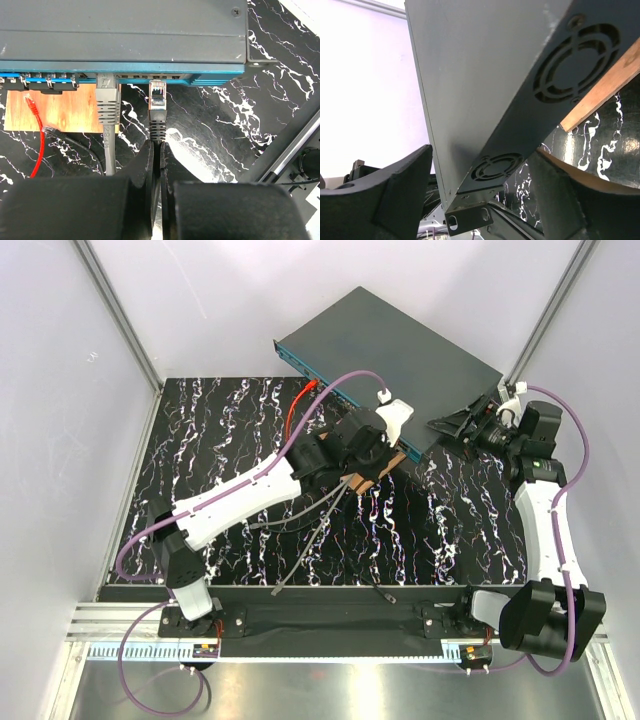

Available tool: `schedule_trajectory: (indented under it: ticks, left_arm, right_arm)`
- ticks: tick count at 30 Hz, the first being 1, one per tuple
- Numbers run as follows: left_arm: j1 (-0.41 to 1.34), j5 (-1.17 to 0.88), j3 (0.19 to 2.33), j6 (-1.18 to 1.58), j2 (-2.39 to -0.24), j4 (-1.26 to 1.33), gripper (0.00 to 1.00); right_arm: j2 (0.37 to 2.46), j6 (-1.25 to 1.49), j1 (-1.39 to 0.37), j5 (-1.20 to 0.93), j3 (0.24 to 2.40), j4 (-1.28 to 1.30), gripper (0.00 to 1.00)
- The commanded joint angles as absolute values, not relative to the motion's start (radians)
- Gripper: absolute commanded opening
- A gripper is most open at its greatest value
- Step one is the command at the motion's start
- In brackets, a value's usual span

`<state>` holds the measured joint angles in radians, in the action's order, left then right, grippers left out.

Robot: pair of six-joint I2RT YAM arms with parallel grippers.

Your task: Insert the plug into the switch port

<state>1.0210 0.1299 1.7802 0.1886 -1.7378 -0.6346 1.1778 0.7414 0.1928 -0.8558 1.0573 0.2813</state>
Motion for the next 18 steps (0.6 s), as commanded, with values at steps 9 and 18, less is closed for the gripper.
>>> schedule_trajectory:
  ticks: [9,18]
  left_arm:
    - [1.002,0.153,1.830,0.215,-1.727,-0.584,0.00]
    - [0.999,0.132,1.864,0.218,-1.736,-0.587,0.00]
  right_arm:
    - [1.164,0.782,0.196,-0.857,1.035,0.155,0.63]
    - [1.160,0.776,0.196,-0.865,1.028,0.147,0.51]
